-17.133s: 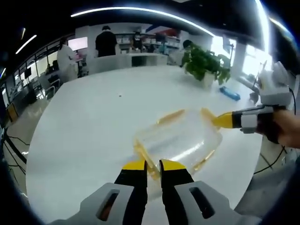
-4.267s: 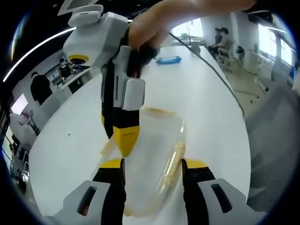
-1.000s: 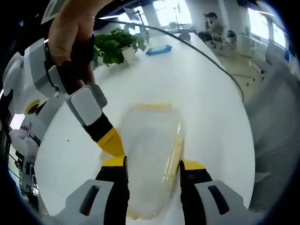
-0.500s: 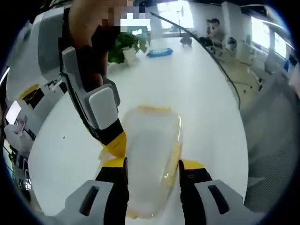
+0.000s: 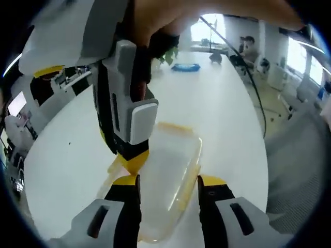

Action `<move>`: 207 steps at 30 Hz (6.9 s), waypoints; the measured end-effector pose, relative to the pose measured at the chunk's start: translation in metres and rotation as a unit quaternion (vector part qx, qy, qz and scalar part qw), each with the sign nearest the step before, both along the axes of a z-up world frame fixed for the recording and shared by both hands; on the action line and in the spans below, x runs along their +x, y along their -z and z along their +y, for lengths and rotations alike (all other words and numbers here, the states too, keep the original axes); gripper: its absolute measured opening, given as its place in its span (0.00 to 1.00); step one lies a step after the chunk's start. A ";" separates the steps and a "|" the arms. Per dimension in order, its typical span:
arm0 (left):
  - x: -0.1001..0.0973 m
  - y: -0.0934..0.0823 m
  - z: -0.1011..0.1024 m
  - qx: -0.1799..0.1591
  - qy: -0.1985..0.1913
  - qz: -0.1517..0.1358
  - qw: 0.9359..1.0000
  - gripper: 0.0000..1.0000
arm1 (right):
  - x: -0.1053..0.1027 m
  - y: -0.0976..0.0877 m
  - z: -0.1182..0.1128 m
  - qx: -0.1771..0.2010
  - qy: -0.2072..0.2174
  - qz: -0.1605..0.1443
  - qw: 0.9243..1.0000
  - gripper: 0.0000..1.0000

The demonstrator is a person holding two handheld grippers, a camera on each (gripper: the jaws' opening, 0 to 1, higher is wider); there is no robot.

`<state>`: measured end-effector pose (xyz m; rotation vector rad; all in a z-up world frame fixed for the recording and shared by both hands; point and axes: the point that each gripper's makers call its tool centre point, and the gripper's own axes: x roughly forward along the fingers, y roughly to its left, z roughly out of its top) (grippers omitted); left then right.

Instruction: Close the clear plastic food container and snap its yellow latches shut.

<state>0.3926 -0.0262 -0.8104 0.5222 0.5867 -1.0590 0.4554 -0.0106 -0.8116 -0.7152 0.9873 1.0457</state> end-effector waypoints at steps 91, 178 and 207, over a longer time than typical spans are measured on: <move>0.020 0.000 0.073 -0.128 -0.281 0.080 0.948 0.52 | -0.053 0.002 -0.067 0.215 0.313 -0.048 0.924 0.39; 0.132 0.002 0.073 -0.158 -0.289 0.086 0.940 0.40 | 0.063 0.003 -0.064 0.268 0.357 -0.079 0.891 0.35; 0.151 0.003 0.072 -0.159 -0.279 0.086 0.943 0.40 | 0.079 0.003 -0.066 0.270 0.370 -0.088 0.885 0.35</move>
